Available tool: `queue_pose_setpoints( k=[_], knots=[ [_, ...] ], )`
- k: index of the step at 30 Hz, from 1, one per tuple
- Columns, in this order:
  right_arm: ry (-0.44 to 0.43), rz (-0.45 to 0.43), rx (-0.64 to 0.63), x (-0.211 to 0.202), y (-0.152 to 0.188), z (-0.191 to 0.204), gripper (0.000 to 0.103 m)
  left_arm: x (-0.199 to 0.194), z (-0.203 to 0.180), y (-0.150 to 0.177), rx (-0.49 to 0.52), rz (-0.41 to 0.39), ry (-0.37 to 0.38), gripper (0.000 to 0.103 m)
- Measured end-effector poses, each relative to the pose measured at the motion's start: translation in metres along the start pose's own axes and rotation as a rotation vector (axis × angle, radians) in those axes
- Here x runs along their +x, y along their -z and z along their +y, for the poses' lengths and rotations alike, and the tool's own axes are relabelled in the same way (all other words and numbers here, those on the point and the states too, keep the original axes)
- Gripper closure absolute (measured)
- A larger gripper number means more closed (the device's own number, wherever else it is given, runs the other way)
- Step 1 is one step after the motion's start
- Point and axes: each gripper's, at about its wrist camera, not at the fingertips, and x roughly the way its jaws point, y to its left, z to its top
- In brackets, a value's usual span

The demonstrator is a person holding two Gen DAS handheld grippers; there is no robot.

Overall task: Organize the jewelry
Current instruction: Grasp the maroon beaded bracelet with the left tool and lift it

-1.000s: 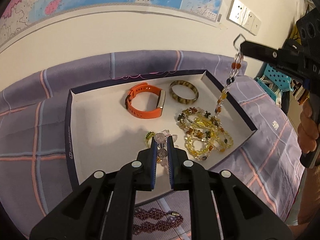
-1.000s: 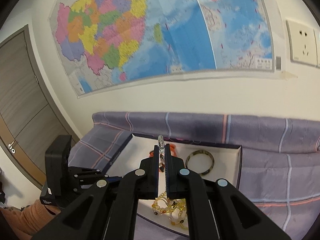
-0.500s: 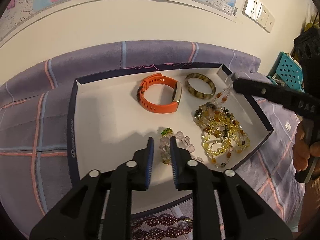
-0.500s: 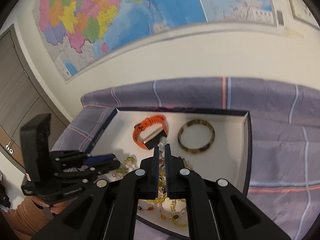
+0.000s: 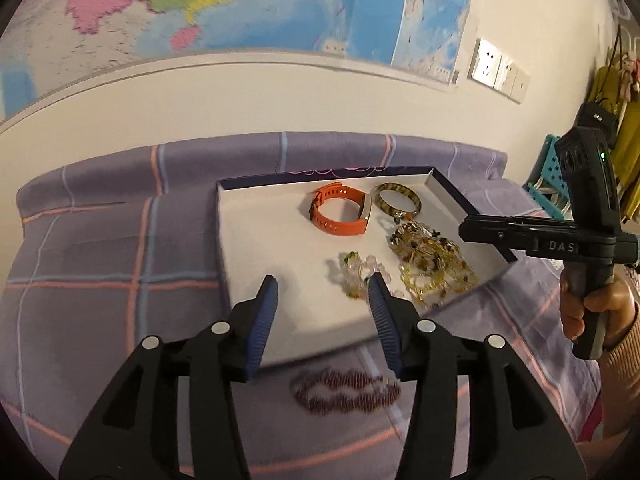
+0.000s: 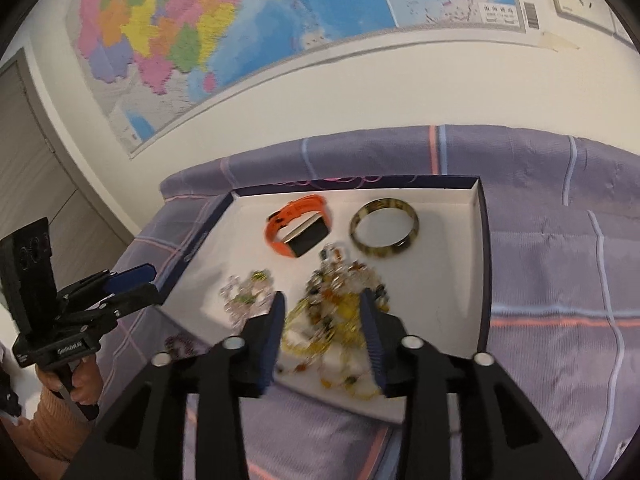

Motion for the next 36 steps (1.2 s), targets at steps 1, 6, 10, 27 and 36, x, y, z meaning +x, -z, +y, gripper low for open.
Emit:
queue_pose_setpoints(
  k=[1, 6, 10, 27, 36],
  knots=[
    [-0.007, -0.001, -0.010, -0.003, 0.003, 0.003, 0.060, -0.005, 0.002, 0.005, -0.002, -0.004, -0.001, 0.052],
    [-0.041, 0.008, -0.061, -0.019, 0.022, 0.021, 0.055, -0.018, 0.010, 0.029, -0.006, 0.008, -0.011, 0.049],
    [-0.055, 0.034, -0.098, -0.025, 0.043, 0.033, 0.053, -0.016, 0.012, 0.045, -0.015, 0.048, -0.008, 0.048],
    [-0.120, 0.116, -0.047, -0.017, 0.110, 0.050, 0.049, -0.006, -0.013, 0.075, 0.001, 0.127, -0.018, 0.046],
    [-0.093, 0.111, -0.073, -0.022, 0.118, 0.058, 0.048, -0.010, -0.016, 0.076, 0.023, 0.120, -0.064, 0.038]
  ],
)
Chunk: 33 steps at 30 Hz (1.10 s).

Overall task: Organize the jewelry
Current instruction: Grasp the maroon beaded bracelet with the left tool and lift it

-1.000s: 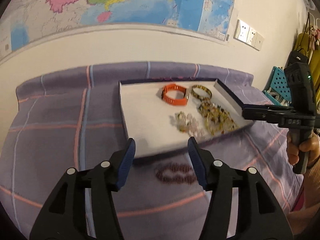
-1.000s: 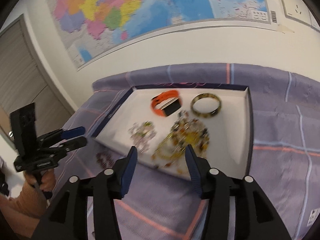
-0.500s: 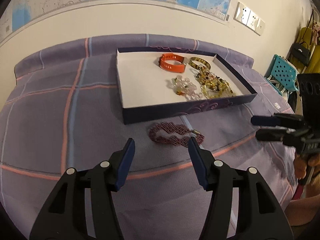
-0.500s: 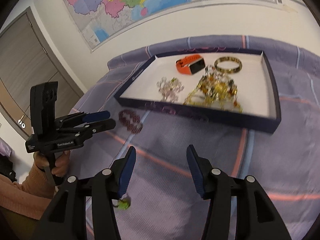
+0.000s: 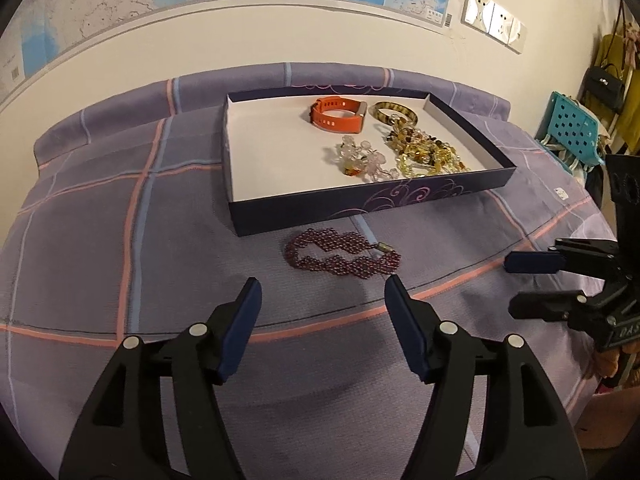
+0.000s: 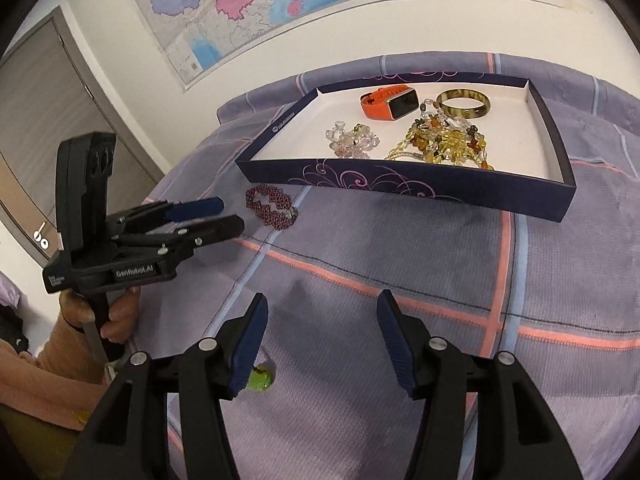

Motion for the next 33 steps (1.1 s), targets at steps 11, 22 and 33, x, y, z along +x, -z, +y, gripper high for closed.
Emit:
queue_pose_setpoints(
  k=[11, 22, 33],
  knots=[
    [0.000, -0.005, 0.002, -0.004, 0.005, 0.001, 0.046, 0.010, -0.002, -0.009, 0.069, 0.016, -0.014, 0.028],
    [-0.011, -0.007, 0.002, -0.004, 0.009, 0.004, 0.041, 0.034, -0.027, -0.019, 0.148, 0.062, -0.021, 0.048],
    [-0.008, 0.013, -0.059, -0.011, 0.016, 0.016, 0.042, 0.017, -0.029, -0.005, 0.108, 0.057, 0.058, 0.090]
  ],
)
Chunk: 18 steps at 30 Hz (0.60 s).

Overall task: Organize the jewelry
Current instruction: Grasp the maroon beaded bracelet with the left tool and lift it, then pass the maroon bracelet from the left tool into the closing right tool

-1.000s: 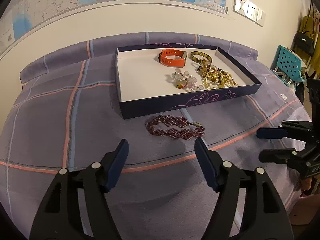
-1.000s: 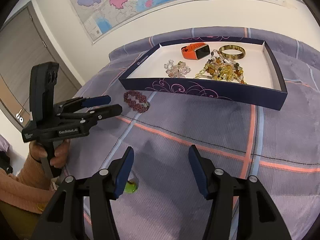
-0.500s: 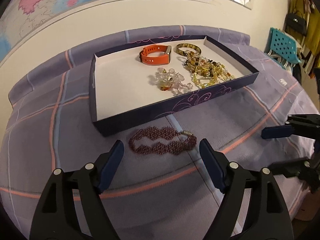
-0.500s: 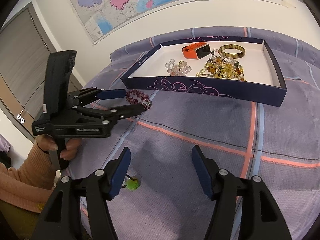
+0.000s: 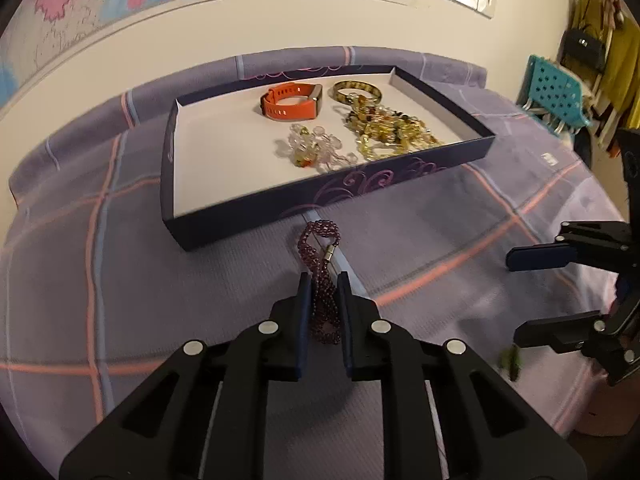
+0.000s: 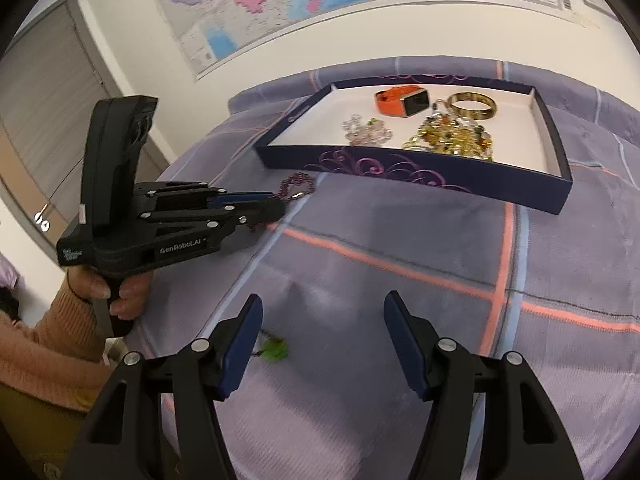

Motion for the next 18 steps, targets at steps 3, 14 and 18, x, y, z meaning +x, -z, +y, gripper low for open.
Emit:
queue_pose_setpoints(
  k=[3, 14, 18],
  knots=[
    [0.002, 0.012, -0.041, -0.002, 0.004, 0.009, 0.044, -0.005, 0.003, 0.006, -0.029, -0.001, 0.041, 0.090],
    [0.058, 0.068, -0.216, 0.009, 0.016, 0.046, 0.075, -0.010, 0.009, 0.011, -0.085, -0.004, 0.063, 0.090],
    [0.089, 0.067, -0.244, 0.011, 0.018, 0.048, 0.081, -0.010, 0.010, 0.012, -0.097, -0.004, 0.069, 0.090]
  ],
)
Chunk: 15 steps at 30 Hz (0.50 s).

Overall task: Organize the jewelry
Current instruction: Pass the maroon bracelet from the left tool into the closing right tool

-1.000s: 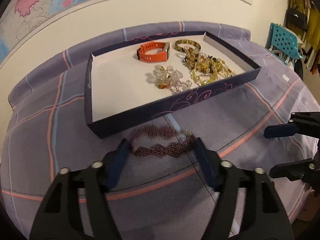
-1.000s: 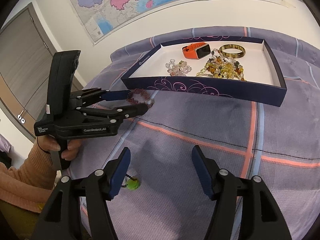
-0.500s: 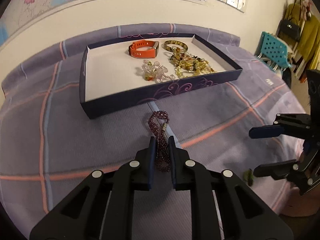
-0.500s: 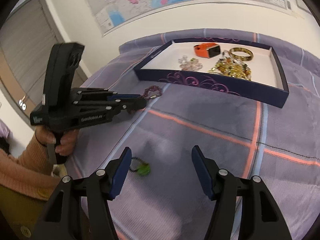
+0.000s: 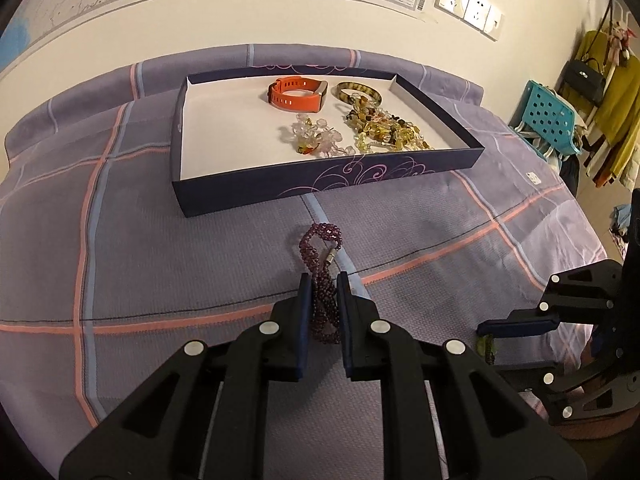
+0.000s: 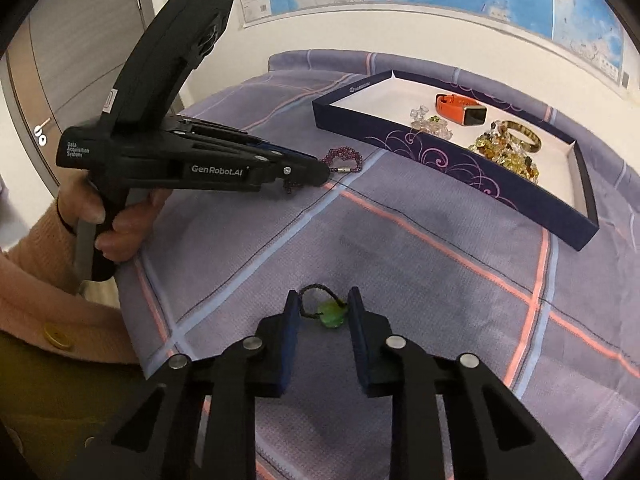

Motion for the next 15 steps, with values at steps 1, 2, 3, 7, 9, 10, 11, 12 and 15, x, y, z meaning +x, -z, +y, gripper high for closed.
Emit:
queue_pose_setpoints(
  k=[1, 2, 3, 7, 9, 10, 11, 12, 15],
  knots=[
    [-0.003, -0.001, 0.007, 0.000, 0.000, -0.001, 0.082, 0.000, 0.001, 0.000, -0.002, 0.000, 0.002, 0.090],
    [-0.008, -0.001, 0.013, 0.000, 0.000, -0.003, 0.082, 0.000, 0.001, 0.000, -0.004, -0.001, 0.004, 0.090],
    [-0.008, -0.003, 0.016, -0.001, 0.000, -0.004, 0.082, -0.001, 0.001, 0.001, -0.006, -0.002, 0.008, 0.090],
    [-0.022, -0.017, 0.044, -0.002, -0.003, -0.010, 0.082, -0.001, -0.001, 0.002, -0.009, -0.004, 0.020, 0.090],
    [-0.030, -0.034, 0.070, -0.006, -0.005, -0.017, 0.082, -0.003, -0.002, 0.002, -0.010, -0.008, 0.024, 0.090],
    [-0.031, -0.043, 0.084, -0.008, -0.007, -0.020, 0.082, -0.004, -0.003, 0.002, -0.009, -0.011, 0.028, 0.090],
    [-0.033, -0.048, 0.092, -0.009, -0.008, -0.022, 0.082, -0.004, -0.003, 0.001, -0.009, -0.012, 0.028, 0.090],
    [-0.031, -0.052, 0.097, -0.011, -0.009, -0.025, 0.082, -0.005, -0.003, 0.001, -0.009, -0.014, 0.029, 0.090],
    [-0.031, -0.062, 0.119, -0.012, -0.011, -0.031, 0.082, -0.008, -0.005, 0.000, -0.007, -0.021, 0.033, 0.090]
  ],
)
